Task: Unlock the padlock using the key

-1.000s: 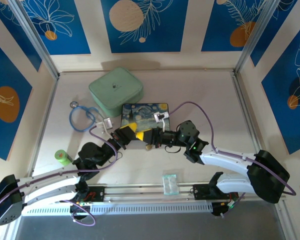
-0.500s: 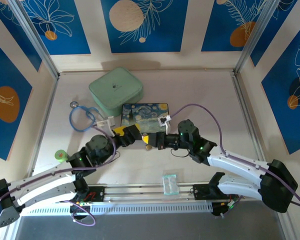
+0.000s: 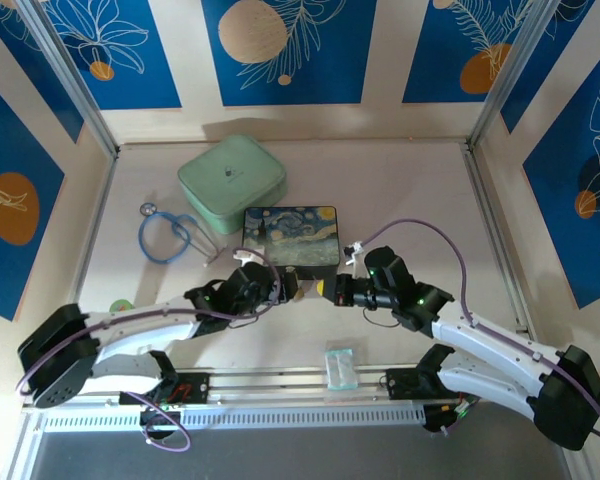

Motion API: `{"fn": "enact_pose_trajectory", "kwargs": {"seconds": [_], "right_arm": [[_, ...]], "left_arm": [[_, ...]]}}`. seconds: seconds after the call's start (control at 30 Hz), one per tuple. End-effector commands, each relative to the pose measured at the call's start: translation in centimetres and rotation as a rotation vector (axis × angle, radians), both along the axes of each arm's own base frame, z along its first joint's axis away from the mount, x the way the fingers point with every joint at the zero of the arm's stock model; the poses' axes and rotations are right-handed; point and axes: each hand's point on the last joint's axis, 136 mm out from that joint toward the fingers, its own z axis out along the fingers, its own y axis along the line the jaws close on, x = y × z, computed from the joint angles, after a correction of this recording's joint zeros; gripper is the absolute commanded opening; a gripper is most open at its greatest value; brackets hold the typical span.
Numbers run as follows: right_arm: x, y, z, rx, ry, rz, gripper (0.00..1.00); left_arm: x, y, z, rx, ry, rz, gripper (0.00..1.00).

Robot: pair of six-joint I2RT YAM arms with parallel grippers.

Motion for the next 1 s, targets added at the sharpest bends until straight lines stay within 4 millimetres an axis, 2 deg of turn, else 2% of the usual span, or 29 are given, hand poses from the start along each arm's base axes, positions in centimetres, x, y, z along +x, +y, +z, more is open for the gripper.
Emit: {"fn": "enact_pose_trajectory", "kwargs": {"seconds": [0.0, 0.2, 0.37, 0.6, 0.8, 0.97], "right_arm": [[-0.3, -1.1, -1.5, -0.046, 0.021, -0.024, 0.0], [-0.5, -1.4, -2.4, -0.039, 0.038, -0.035, 0.0], [-0.5, -1.5, -2.9, -0.041, 0.042, -0.04, 0.0], [-0.5, -1.7, -3.8, -0.044, 0.061, -0.054, 0.0], [-0.5, -1.6, -4.6, -0.04, 0.08, -0.062, 0.0], [-0.7, -1.4, -5.7, -0.029, 0.112, -0.066, 0.0]], "left_arm": [[1.0, -1.7, 0.1, -0.04, -0.023, -0.01, 0.75], [1.9, -2.4, -3.0, -0.043, 0.011, 0.047, 0.64], [1.8, -3.9, -4.9, -0.078, 0.042, 0.035, 0.6], [1.3, -4.1, -6.5, -0.009, 0.074, 0.057, 0.54], [0.7, -4.5, -7.8, -0.031, 0.105, 0.067, 0.41], [0.7, -4.0, -7.5, -0.02, 0.102, 0.091, 0.28]]}}
